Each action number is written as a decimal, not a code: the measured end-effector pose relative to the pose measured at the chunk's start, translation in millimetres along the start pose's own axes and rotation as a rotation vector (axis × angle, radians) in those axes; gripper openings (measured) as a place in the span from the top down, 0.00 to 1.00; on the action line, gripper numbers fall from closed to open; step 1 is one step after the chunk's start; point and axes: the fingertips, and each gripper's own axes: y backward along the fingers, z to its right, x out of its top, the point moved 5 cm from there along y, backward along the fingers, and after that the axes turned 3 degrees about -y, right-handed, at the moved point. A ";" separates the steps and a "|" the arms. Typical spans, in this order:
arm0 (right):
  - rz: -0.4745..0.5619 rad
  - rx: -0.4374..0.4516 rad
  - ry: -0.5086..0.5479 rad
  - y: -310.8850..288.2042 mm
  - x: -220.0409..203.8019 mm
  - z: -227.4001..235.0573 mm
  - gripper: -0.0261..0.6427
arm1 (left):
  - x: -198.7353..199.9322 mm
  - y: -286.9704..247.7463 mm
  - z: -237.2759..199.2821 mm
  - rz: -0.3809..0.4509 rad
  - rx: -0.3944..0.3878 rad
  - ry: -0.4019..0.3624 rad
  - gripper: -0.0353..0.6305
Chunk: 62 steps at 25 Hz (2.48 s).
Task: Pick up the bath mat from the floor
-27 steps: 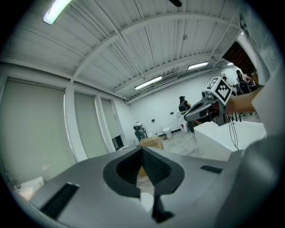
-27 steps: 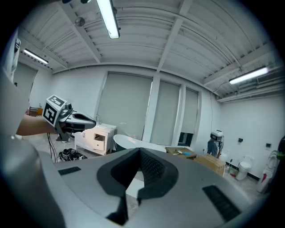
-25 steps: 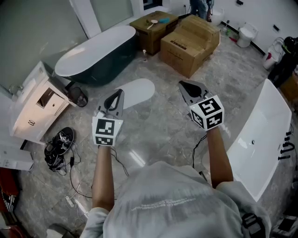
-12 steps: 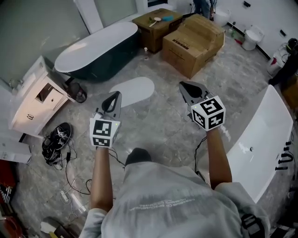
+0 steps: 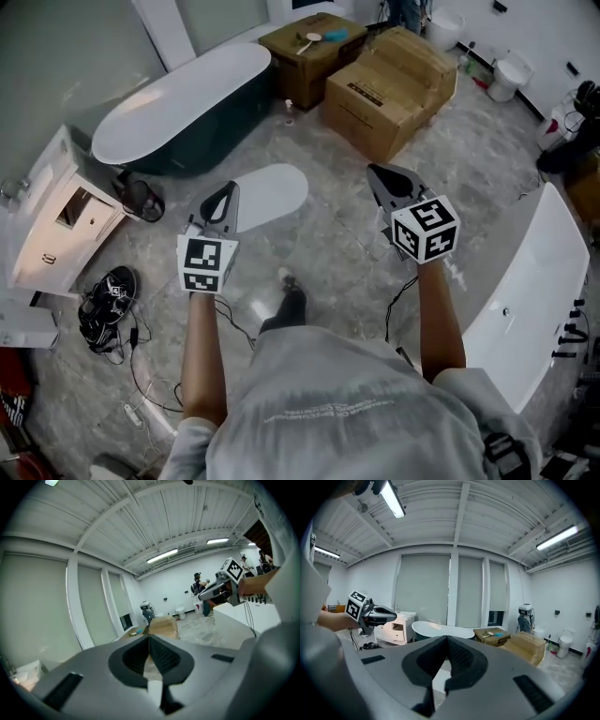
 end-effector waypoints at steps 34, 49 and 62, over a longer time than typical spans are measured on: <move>-0.157 0.075 0.058 -316.0 27.2 102.4 0.94 | -97.0 -251.2 -189.8 -0.161 -0.049 0.132 0.92; -0.237 0.096 -0.017 -479.0 -58.3 210.4 0.92 | -175.9 -412.1 -216.4 -0.223 -0.041 0.157 0.92; -0.372 0.133 -0.093 -585.8 -283.2 227.6 0.79 | -389.5 -508.9 -151.0 -0.342 -0.121 0.233 0.92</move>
